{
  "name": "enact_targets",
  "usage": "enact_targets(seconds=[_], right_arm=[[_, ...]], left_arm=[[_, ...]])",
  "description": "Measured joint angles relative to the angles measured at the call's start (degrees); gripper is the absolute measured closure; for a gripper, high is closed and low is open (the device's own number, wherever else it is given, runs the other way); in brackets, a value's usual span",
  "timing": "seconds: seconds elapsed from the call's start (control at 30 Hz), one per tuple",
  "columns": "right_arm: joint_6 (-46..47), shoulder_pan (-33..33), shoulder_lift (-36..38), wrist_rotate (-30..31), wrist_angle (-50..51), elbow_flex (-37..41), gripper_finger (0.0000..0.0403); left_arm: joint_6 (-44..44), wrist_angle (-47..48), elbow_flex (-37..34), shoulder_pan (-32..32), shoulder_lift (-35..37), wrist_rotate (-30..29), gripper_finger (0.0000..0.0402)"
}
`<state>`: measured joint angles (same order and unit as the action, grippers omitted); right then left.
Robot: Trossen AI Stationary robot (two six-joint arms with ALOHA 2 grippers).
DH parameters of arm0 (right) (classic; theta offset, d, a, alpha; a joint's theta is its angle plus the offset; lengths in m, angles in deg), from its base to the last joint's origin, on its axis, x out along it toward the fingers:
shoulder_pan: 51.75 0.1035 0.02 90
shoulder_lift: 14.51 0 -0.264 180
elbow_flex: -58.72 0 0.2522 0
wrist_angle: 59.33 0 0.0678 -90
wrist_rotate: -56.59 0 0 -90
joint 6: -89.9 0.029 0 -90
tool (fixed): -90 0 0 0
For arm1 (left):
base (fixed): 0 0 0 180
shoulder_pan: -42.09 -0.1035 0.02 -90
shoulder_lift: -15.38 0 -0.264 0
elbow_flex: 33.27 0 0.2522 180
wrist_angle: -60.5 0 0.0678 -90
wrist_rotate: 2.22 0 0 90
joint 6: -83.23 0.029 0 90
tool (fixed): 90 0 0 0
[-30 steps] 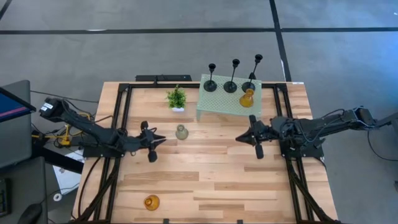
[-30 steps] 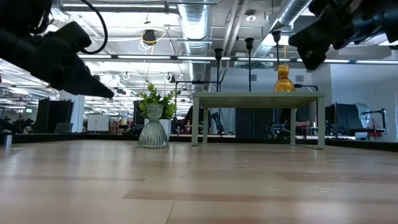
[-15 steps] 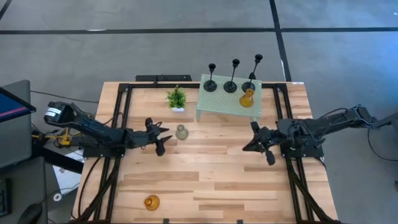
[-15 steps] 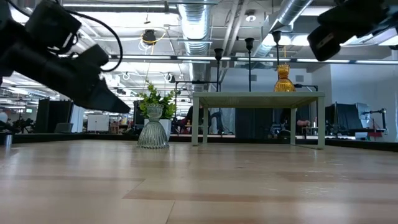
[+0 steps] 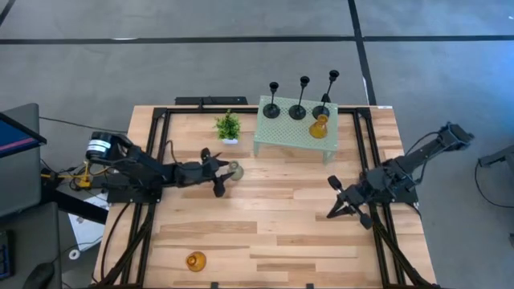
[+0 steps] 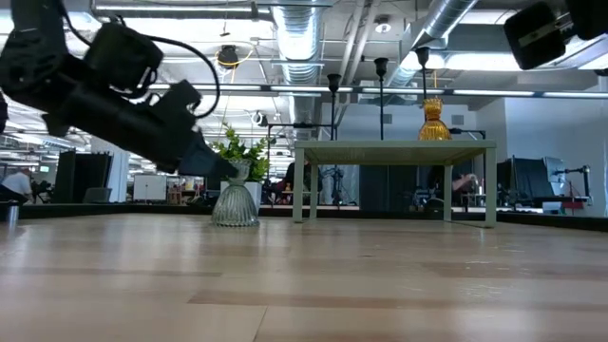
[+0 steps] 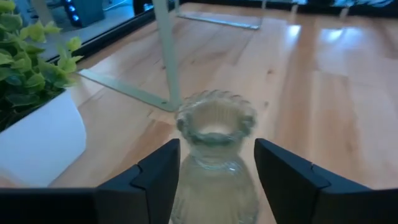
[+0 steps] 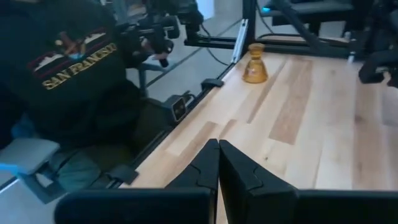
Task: Pick & Place candle stick holders
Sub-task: Put the white glass candle holder on the shelf
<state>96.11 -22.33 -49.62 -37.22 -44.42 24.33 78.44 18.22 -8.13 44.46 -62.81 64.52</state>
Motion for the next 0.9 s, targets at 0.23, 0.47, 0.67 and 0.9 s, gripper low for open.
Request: enact_targets(seconds=[0.23, 0.47, 0.67, 0.9], right_arm=[[0.3, 0.9, 0.0, 2.6, -0.3, 0.0, 0.0403], [0.3, 0.9, 0.0, 2.6, -0.3, 0.0, 0.0403], [0.3, 0.8, 0.0, 2.8, -0.3, 0.0, 0.0403], [0.3, 0.8, 0.0, 2.8, -0.3, 0.0, 0.0403]], left_arm=[[-0.2, -0.4, 3.0, -3.1, -5.7, 0.5, 0.0176], [-0.1, -1.0, 7.3, -4.2, -8.6, 4.9, 0.0178], [-0.2, -0.9, 8.2, -4.3, -9.1, 5.0, 0.0189], [-0.5, -0.6, 8.2, -4.3, -9.1, 5.5, 0.0211]])
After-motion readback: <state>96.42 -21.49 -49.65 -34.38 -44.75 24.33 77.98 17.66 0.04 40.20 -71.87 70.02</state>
